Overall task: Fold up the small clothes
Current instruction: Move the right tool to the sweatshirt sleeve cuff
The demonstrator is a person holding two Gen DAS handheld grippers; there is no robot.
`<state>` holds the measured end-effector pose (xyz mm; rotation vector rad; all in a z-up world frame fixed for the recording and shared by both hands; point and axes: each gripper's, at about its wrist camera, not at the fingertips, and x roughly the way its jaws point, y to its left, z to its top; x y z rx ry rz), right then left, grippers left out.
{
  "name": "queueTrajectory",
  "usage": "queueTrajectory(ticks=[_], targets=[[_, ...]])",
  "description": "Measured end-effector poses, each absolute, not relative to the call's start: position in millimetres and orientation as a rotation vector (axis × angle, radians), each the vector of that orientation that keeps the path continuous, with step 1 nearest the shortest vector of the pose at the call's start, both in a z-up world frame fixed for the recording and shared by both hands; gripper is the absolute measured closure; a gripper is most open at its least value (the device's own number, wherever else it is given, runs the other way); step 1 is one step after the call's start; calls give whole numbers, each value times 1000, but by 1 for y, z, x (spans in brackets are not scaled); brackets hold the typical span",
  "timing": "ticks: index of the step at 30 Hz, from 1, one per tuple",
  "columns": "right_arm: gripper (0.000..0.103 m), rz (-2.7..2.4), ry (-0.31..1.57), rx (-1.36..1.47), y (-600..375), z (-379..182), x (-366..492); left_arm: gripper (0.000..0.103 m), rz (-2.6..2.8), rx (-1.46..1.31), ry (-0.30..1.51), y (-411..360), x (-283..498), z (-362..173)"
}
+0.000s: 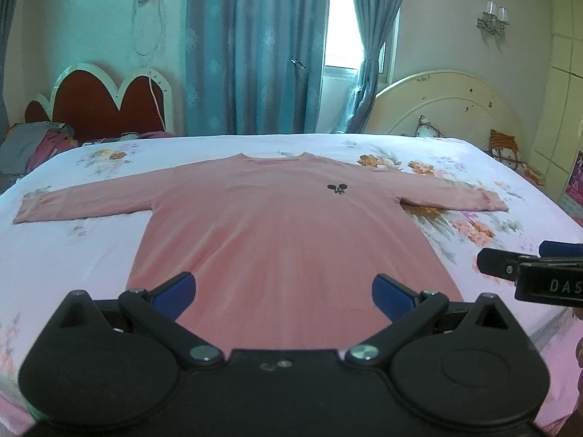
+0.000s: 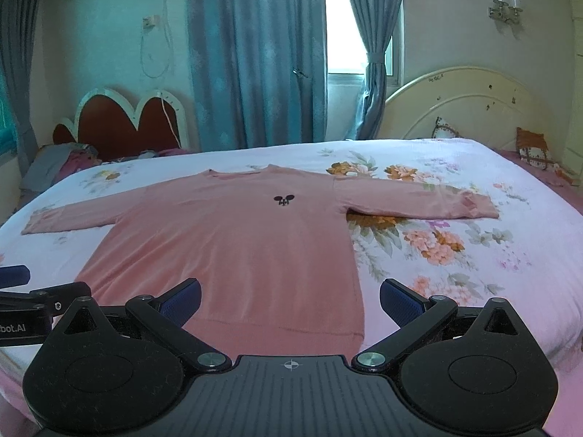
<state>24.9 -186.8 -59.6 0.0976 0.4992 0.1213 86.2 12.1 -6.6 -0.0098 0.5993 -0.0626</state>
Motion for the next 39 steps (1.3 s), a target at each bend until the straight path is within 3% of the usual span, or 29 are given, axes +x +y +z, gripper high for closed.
queueTrajectory(ticks=[22,39], targets=[[0,-24,486,109,-166,-53,141,0,-93,39,643,49,204,-16],[0,-83,565,230,-290,-91,257,0,-192,-1,751,-25,320,-42]])
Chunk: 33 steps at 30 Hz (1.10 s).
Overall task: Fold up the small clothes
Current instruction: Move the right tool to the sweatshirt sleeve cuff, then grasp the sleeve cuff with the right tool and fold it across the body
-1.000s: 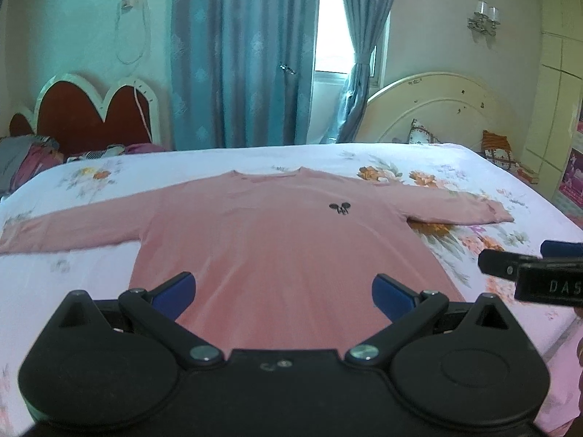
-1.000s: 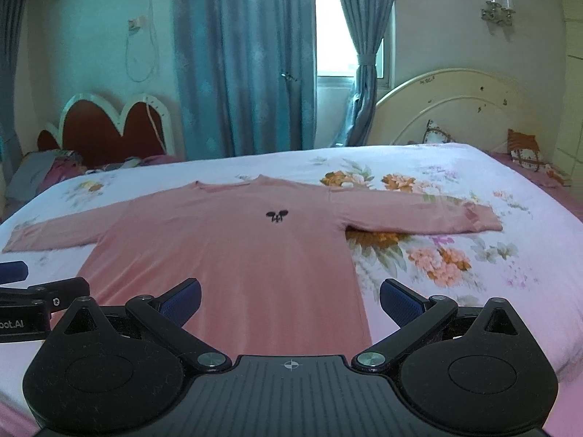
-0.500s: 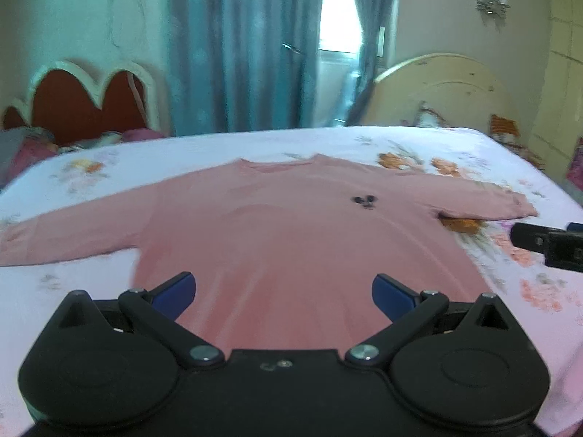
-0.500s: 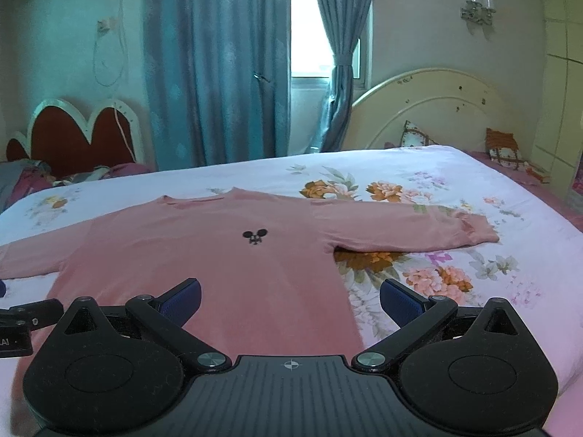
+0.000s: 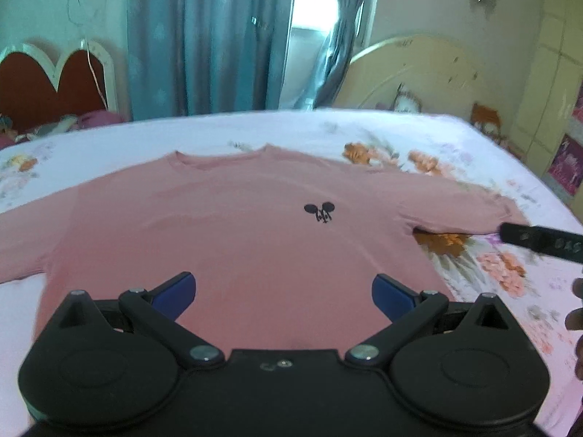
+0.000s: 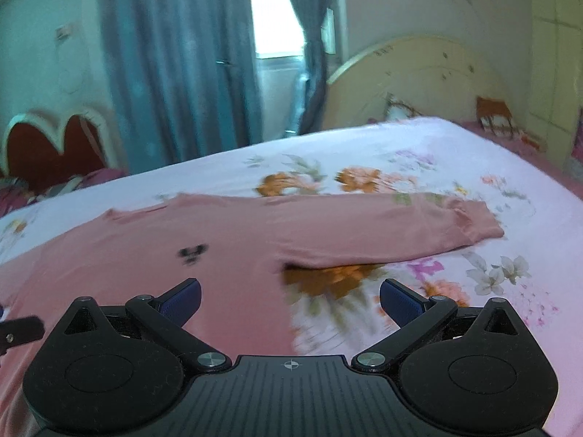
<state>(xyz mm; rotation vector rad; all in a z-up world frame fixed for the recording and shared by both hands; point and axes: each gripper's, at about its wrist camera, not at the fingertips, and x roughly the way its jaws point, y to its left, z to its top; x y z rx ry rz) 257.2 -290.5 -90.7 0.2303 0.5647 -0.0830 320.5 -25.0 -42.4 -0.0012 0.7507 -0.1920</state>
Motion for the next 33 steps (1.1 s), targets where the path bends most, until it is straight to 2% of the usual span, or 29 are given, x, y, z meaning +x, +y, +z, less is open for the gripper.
queueTrajectory(ticks=[9,10,12,17,19,28,29,30,33], targets=[[1,-250,606,357,-425,-130,325,0,-179,18,810,-85,391,-64],[18,-263,611,366,-436,-134,331,0,-170,21,809,-90,396,-65],[44,-292,634,402,-457,-144,342,0,-158,32,818,-98,404,-68],[45,-339,617,534,-508,-168,357,0,-127,73,853,-111,419,-79],[65,-357,632,615,-532,-183,364,0,-119,79,874,-114,423,-84],[68,-358,530,833,-571,-209,373,0,-101,119,907,-124,440,-95],[75,-350,531,841,-572,-210,374,0,-102,115,908,-124,442,-95],[96,-341,547,839,-573,-211,377,0,-102,113,906,-125,444,-94],[95,-309,498,706,-567,-189,372,0,-102,107,885,-123,449,-91]])
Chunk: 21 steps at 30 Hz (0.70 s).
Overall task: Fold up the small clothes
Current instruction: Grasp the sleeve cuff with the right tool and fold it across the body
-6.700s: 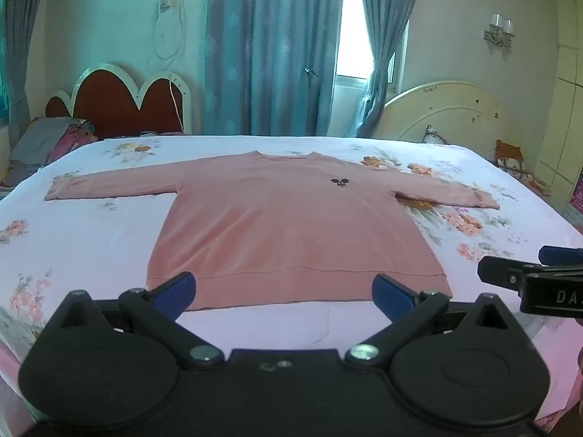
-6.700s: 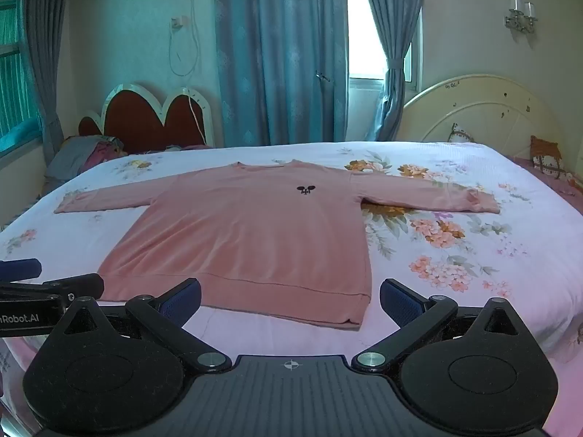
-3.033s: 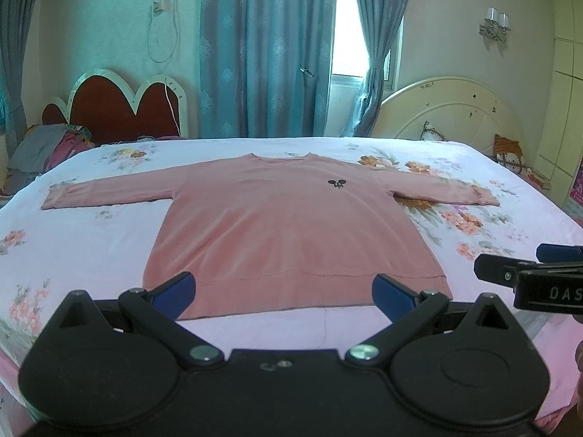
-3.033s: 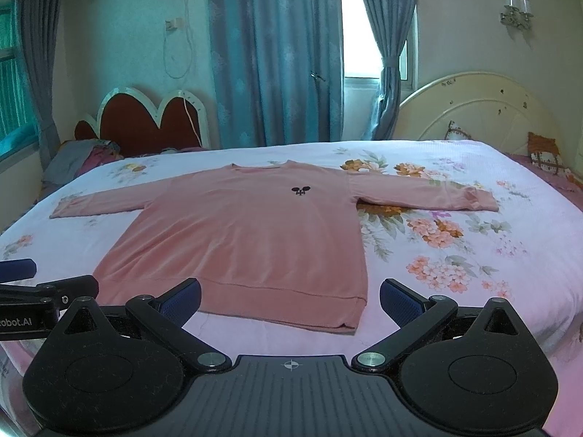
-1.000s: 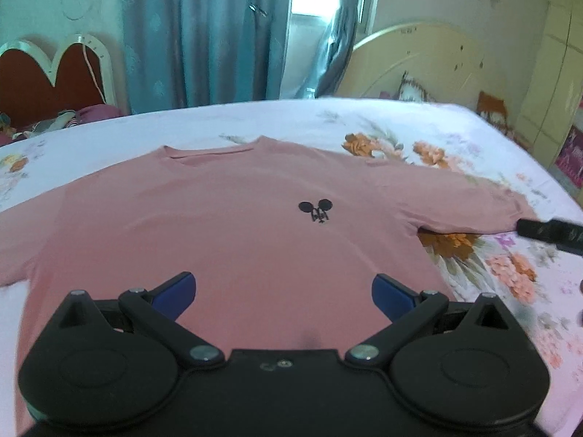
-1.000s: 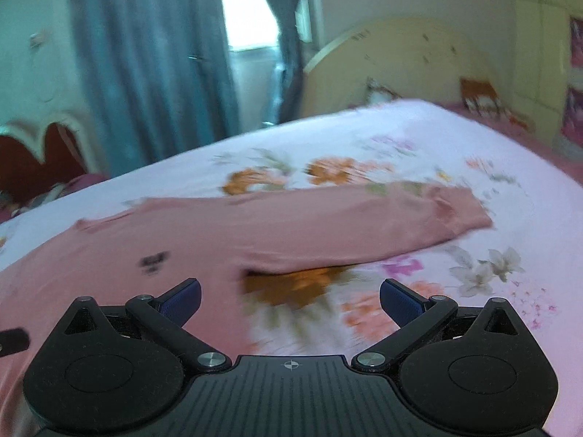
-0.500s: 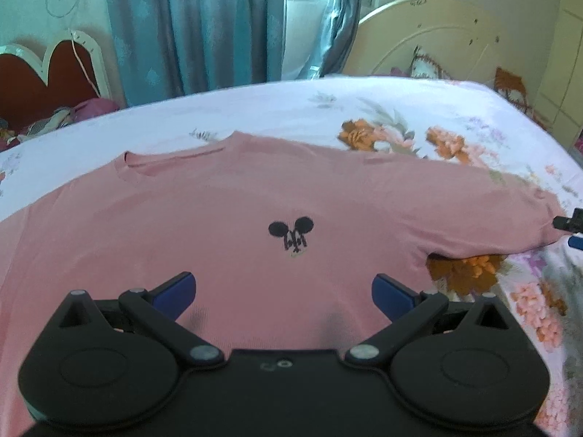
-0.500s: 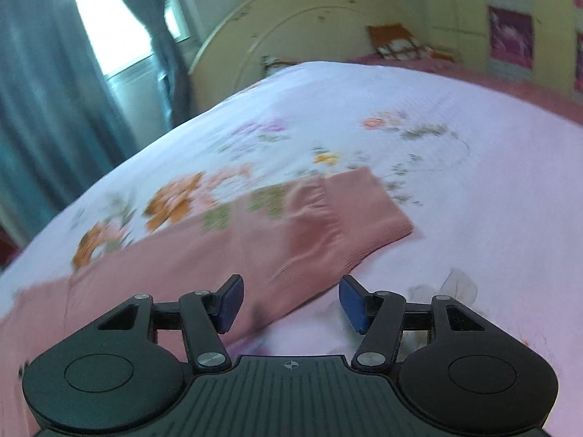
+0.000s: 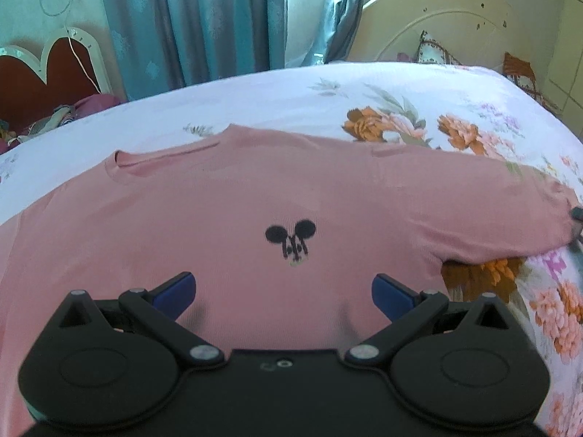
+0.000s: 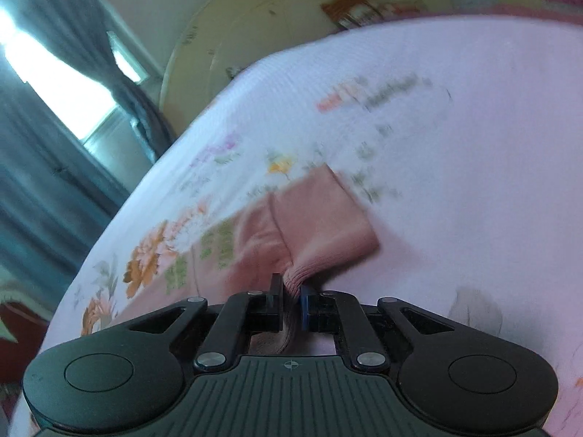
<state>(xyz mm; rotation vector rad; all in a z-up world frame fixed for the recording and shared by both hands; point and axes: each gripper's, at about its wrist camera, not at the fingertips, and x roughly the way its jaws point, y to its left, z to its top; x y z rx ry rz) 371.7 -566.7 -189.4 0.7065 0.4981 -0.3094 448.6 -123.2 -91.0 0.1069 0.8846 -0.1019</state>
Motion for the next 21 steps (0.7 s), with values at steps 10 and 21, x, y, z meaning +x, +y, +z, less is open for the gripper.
queueTrajectory(ticks=[10,21], targets=[[96,-344,580,506,-541,-170,406,0,7,71,879,-66,439,-96],[96,34,557,227,-328,-110,440,4,50,-41,867,51,422,-101]])
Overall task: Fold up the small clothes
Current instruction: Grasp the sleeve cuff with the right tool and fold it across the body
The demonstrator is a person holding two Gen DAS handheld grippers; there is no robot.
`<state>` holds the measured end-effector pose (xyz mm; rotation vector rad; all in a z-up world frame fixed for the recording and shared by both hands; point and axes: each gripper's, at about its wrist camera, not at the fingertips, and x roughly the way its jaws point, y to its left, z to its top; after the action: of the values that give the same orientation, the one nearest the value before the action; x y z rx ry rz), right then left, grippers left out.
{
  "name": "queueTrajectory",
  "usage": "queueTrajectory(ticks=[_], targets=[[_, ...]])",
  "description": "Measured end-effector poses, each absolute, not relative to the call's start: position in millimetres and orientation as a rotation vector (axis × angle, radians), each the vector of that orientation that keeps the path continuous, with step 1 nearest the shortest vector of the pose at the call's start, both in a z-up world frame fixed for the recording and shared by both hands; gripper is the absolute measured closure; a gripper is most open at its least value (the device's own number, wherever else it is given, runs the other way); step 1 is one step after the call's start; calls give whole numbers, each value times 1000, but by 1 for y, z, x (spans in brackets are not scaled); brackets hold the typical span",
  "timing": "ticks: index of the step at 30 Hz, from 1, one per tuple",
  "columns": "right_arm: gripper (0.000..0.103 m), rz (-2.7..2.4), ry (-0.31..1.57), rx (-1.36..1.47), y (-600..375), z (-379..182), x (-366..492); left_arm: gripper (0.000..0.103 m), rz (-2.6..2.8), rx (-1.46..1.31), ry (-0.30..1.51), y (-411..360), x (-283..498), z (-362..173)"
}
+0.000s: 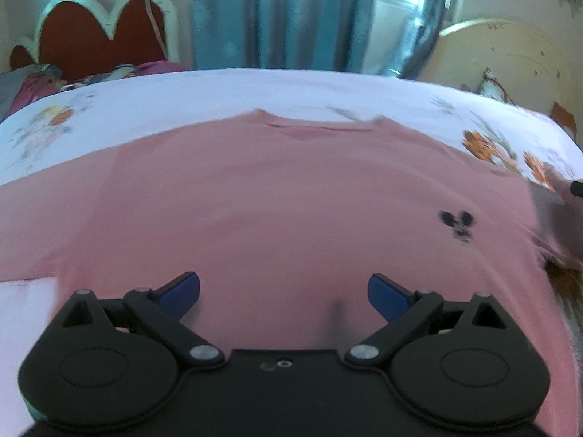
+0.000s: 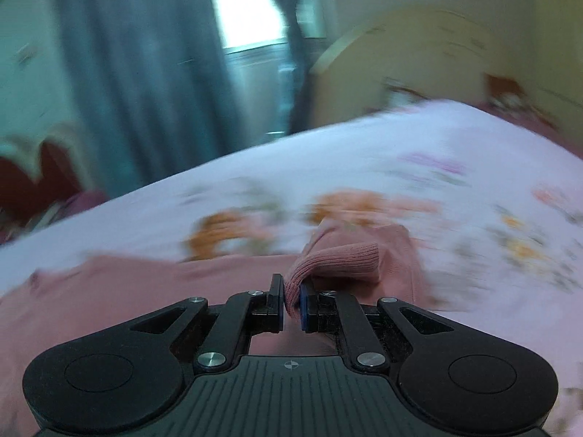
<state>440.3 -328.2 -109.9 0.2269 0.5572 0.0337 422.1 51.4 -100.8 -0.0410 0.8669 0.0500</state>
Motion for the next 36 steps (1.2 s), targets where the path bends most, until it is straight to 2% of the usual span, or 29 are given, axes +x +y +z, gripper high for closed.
queueTrajectory(ticks=[7,9,11,16,17,18,19,20,21,23,24,25,26,29,36], targets=[[96,291,574,56,-160,-107,446,6,98,-135,820,136,410,-90],[96,339,579,-1,-122,-113,447,23,59,-223,830,161,407,-92],[96,389,588,-54,-82,-126,451,31,56,-278,835,179,406,-93],[95,494,637,-163,-20,-160,452,31,66,-307,824,198,402,-93],[95,483,653,-208,-11,-169,452,28,59,-309,826,197,403,-93],[87,465,644,-242,-6,-175,453,21,49,-308,829,195,405,-95],[64,439,620,-261,-6,-177,448,19,34,-302,831,190,409,-95],[49,433,607,-253,-10,-176,443,16,21,-295,827,187,411,-97],[39,450,601,-222,-19,-174,440,17,1,-291,824,186,413,-97],[40,432,622,-172,-41,-172,434,18,-59,-283,826,170,425,-99],[46,413,629,-147,-58,-172,430,21,-89,-272,825,160,430,-101],[57,396,643,-125,-72,-173,427,22,-126,-249,826,145,439,-103],[60,369,657,-104,-85,-172,419,25,-156,-221,830,132,446,-105],[62,254,676,-22,-140,-172,401,28,-224,-108,812,92,466,-108],[62,-38,719,235,-253,-174,407,28,-198,230,699,18,498,-114]])
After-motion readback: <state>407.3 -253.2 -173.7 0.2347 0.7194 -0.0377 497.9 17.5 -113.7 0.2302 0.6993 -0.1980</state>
